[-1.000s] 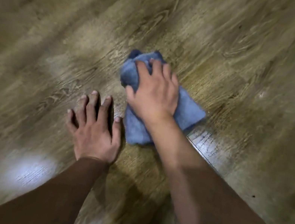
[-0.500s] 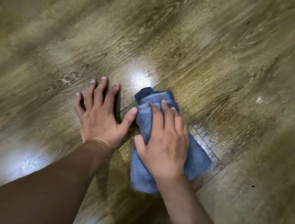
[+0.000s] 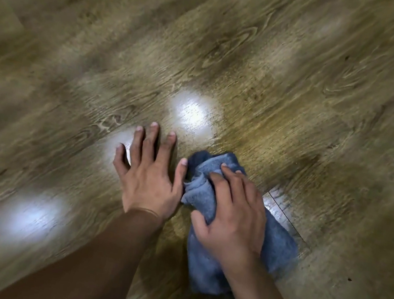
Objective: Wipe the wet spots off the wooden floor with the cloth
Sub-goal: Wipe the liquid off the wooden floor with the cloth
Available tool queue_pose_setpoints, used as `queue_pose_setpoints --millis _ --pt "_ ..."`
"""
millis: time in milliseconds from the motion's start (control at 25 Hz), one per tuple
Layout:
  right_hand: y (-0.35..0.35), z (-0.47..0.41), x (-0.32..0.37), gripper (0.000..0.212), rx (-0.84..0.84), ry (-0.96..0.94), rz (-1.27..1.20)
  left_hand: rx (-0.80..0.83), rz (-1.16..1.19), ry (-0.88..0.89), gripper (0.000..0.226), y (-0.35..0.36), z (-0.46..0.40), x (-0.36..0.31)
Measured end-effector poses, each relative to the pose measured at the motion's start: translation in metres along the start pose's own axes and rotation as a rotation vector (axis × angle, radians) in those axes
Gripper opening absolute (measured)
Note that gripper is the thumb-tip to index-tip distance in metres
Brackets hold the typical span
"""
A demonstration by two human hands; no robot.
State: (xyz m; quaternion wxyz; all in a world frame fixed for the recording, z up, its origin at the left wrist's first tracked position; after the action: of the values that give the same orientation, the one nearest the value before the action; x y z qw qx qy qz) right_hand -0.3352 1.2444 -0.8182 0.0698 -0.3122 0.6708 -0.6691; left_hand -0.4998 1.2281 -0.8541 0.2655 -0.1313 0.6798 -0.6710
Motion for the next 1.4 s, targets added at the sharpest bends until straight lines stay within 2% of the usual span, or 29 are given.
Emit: queue_pose_setpoints --millis 200,320,400,520,720,840,920,1000,1080,1160,1240,1320,1400 --pt "0.003 -0.099 -0.013 0.062 -0.072 0.073 0.055 -0.002 0.033 -0.011 0.055 -0.002 -0.002 0.0" --pt "0.007 -0.155 -0.022 0.064 -0.016 0.134 0.094 -0.022 0.042 -0.005 0.053 -0.003 0.0 -0.003" --pt "0.013 -0.161 -0.024 0.068 0.027 0.111 0.145 -0.021 0.036 -0.009 0.054 -0.001 -0.002 -0.002" --pt "0.011 -0.13 -0.017 0.066 0.028 0.078 0.149 -0.009 0.032 -0.018 0.055 0.0 0.0 0.002" --pt "0.007 -0.031 0.006 0.068 0.003 0.15 0.039 0.013 0.019 0.001 0.053 0.0 -0.002 0.0" --pt "0.004 0.022 0.016 0.071 0.078 0.176 0.029 0.125 0.016 -0.012 0.054 0.002 -0.003 -0.003" --pt "0.0 0.048 0.025 0.073 0.169 0.172 0.016 0.257 0.128 0.009 0.058 -0.005 -0.016 -0.002" --pt "-0.007 0.069 0.036 0.072 0.255 0.158 -0.024 0.421 0.148 0.047 0.078 -0.02 -0.028 0.017" --pt "-0.014 0.081 0.041 0.068 0.253 0.164 -0.071 0.543 0.077 -0.057 0.112 -0.03 -0.031 0.054" --pt "-0.018 0.081 0.052 0.06 0.153 0.172 -0.281 0.625 0.097 -0.254 0.137 -0.036 -0.028 0.09" --pt "-0.023 0.079 0.063 0.046 0.122 0.299 -0.812 0.63 0.109 -0.266 0.138 -0.034 -0.02 0.106" --pt "-0.024 0.066 0.051 0.031 0.106 0.468 -1.203 0.657 0.122 -0.219 0.134 -0.034 -0.024 0.1" --pt "-0.028 0.051 0.019 0.019 0.09 0.57 -1.156 0.698 0.121 -0.219 0.135 -0.036 -0.021 0.101"
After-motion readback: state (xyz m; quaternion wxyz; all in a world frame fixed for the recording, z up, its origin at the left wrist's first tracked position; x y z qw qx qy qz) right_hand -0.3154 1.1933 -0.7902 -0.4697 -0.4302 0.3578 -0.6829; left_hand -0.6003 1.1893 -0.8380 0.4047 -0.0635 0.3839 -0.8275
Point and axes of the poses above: each hand's wrist, its own z-axis away from the middle knuckle, its own y-axis out of the palm, x = y × z, the point moved 3 cm from there along -z, towards the middle knuckle, and after that the axes turned 5 degrees about -y, right-handed, at the moved point
